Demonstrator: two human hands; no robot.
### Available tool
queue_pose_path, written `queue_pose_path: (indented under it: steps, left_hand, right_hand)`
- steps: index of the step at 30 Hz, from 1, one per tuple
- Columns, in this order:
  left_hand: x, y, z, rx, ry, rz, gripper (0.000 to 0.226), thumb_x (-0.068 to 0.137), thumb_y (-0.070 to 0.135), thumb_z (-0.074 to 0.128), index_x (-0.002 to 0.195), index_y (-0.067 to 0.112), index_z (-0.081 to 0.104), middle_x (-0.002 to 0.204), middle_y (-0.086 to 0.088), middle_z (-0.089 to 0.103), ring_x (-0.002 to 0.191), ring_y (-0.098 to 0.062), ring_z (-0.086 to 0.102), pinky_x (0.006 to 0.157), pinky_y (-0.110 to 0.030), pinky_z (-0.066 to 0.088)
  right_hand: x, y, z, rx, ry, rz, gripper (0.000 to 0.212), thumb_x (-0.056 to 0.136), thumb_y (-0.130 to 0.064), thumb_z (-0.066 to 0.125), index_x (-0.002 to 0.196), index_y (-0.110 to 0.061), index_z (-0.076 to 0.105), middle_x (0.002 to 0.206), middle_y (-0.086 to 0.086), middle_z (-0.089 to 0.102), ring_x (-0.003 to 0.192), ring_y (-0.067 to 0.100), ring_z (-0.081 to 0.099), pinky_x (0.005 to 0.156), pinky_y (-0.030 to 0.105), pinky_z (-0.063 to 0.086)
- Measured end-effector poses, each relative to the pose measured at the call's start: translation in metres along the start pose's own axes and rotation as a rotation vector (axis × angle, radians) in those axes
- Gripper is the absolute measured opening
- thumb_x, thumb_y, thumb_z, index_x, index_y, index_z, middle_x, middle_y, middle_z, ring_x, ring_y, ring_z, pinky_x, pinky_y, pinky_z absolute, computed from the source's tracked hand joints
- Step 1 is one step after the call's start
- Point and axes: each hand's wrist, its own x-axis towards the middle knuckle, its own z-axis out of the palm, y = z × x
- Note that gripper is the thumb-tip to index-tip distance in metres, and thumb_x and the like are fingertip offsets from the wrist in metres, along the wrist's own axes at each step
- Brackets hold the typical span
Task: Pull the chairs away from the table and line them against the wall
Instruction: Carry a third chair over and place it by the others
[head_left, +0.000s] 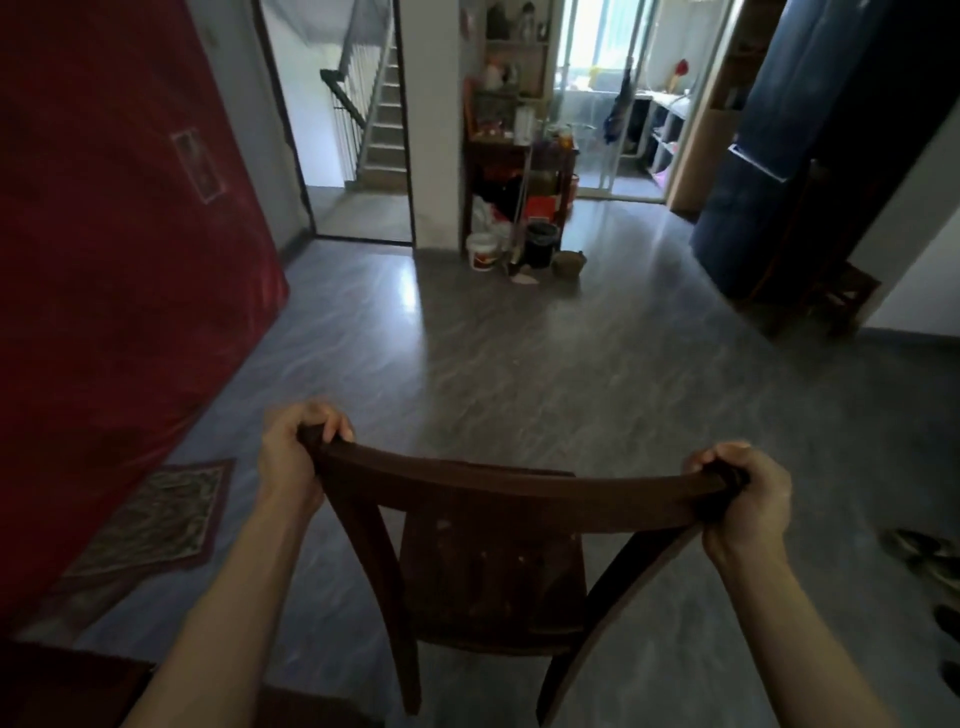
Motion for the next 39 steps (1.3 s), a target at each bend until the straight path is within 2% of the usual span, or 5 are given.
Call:
queue_pose_path:
  steps: [6,15,20,24,39]
  left_hand:
    - [0.086,0.009,-0.04,0.022,0.172,0.081,0.034,0.076,0.008,0.036,0.044,0.013,0.046,0.047,-0.005,0.043,0.05,-0.022,0.049,0.06,-0.035,0.036]
    - [0.216,0.038,-0.151,0.028,0.38,0.146,0.021,0.048,0.025,0.056,0.043,0.009,0.043,0.05,-0.014,0.048,0.053,-0.029,0.043,0.057,-0.033,0.038]
    - [0.277,0.063,-0.213,0.093,0.437,0.223,0.024,0.066,0.015,0.041,0.043,0.011,0.045,0.048,-0.012,0.051,0.05,-0.028,0.046,0.053,-0.024,0.045]
    - [0.314,0.09,-0.264,0.241,0.481,0.265,0.022,0.058,0.027,0.048,0.042,0.013,0.046,0.052,-0.014,0.055,0.061,-0.033,0.045,0.065,-0.037,0.038]
    - [0.438,0.171,-0.41,0.301,0.767,0.345,0.019,0.057,0.025,0.049,0.039,0.017,0.048,0.05,-0.011,0.056,0.056,-0.027,0.049,0.059,-0.027,0.043]
  right_hand:
    - [0.101,0.066,0.097,0.001,-0.144,0.125,0.035,0.075,-0.01,0.044,0.046,-0.02,0.06,0.049,-0.002,0.053,0.05,0.016,0.049,0.052,0.023,0.04]
    - [0.183,0.203,0.289,-0.012,-0.328,0.243,0.045,0.081,-0.004,0.038,0.044,-0.021,0.059,0.049,-0.003,0.053,0.051,0.016,0.049,0.057,0.028,0.038]
    - [0.204,0.27,0.39,-0.063,-0.429,0.24,0.034,0.073,-0.008,0.043,0.048,-0.018,0.064,0.051,0.001,0.056,0.055,0.022,0.046,0.056,0.03,0.039]
    - [0.213,0.317,0.469,-0.02,-0.542,0.223,0.041,0.076,-0.001,0.039,0.048,-0.016,0.065,0.05,0.002,0.057,0.052,0.018,0.051,0.056,0.026,0.043]
    - [0.232,0.507,0.736,0.137,-0.77,0.467,0.027,0.068,-0.003,0.048,0.049,-0.015,0.064,0.049,0.006,0.056,0.047,0.024,0.051,0.053,0.029,0.041]
